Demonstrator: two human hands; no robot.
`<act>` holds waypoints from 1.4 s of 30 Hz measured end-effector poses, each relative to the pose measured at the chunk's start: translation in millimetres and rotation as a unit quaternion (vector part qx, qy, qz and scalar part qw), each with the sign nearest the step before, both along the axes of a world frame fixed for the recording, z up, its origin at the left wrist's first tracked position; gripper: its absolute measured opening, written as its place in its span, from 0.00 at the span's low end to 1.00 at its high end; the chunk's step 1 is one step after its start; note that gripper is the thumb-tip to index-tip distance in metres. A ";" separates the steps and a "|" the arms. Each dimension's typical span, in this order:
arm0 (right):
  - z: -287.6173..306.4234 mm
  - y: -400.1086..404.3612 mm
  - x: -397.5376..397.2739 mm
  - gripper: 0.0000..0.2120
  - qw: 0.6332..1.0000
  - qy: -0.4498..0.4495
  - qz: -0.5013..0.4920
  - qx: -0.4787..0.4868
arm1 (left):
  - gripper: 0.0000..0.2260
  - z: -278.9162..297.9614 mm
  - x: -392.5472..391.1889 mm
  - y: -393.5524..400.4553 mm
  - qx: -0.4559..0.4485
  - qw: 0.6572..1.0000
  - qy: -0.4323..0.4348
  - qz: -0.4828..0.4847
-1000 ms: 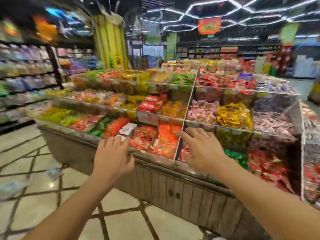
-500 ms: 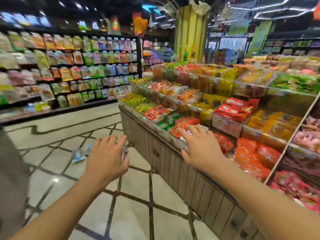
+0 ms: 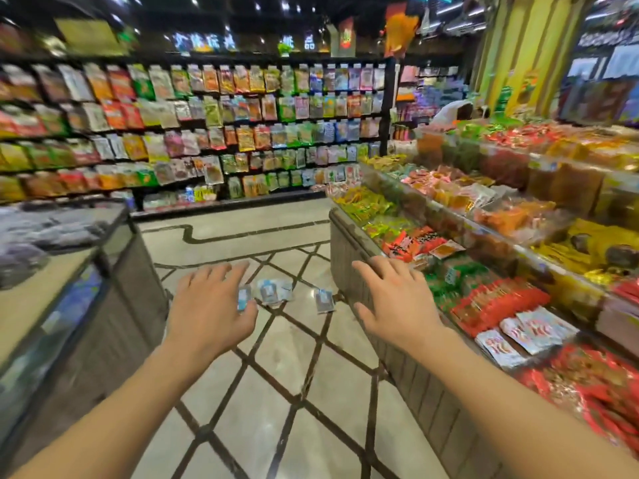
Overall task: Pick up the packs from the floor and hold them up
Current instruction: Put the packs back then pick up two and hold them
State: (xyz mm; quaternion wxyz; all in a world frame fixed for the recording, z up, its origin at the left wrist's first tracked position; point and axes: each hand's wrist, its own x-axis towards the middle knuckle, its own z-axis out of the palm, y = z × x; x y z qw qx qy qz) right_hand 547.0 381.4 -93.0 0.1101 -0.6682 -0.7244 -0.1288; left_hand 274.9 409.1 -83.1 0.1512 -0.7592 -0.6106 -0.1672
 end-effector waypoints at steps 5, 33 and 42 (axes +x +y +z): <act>-10.5 99.6 -25.1 0.33 0.999 0.003 0.033 -0.001 | 0.29 -14.8 -18.2 78.3 -0.006 1.000 0.000 0.015; -10.9 603.8 -106.4 0.32 0.998 0.051 0.028 -0.004 | 0.29 -19.0 -75.8 568.0 -0.003 1.000 -0.003 0.015; -6.3 782.0 -80.7 0.32 0.998 0.053 0.045 -0.009 | 0.29 -9.7 -45.1 743.3 -0.004 1.000 -0.013 0.022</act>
